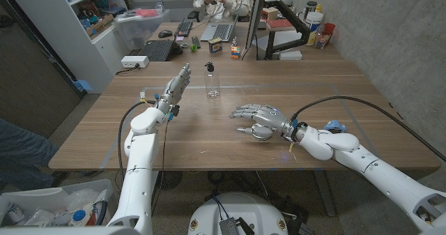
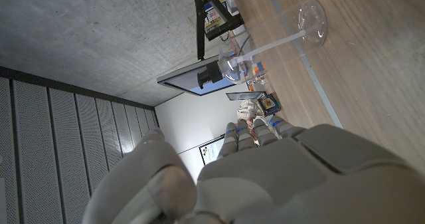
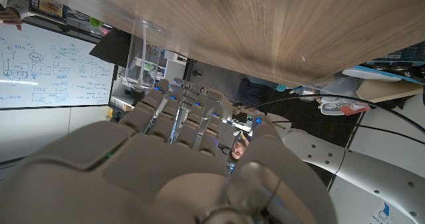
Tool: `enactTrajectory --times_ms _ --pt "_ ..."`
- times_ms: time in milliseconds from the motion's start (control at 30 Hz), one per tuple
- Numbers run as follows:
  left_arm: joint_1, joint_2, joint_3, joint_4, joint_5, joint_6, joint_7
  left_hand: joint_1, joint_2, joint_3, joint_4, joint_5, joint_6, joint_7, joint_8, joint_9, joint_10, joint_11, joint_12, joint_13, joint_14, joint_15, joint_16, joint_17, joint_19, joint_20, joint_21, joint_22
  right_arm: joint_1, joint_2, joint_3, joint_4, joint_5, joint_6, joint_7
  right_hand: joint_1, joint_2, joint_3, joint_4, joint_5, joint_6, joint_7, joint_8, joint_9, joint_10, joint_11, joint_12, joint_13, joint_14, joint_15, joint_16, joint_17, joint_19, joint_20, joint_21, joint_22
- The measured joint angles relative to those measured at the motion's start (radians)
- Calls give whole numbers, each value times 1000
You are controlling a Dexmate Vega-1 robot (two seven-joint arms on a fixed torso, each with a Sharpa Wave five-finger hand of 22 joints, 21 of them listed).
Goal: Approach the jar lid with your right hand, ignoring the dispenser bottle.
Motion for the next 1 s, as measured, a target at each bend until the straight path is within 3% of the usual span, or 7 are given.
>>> enactTrajectory --times_ms 1000 --pt "-3 -6 5 6 3 -2 9 0 0 -3 -3 0 0 0 0 0 0 0 0 0 -4 4 0 0 0 0 0 0 45 31 -40 59 14 0 39 0 11 0 0 -8 15 4 0 0 0 0 0 0 0 0 0 0 -7 7 0 0"
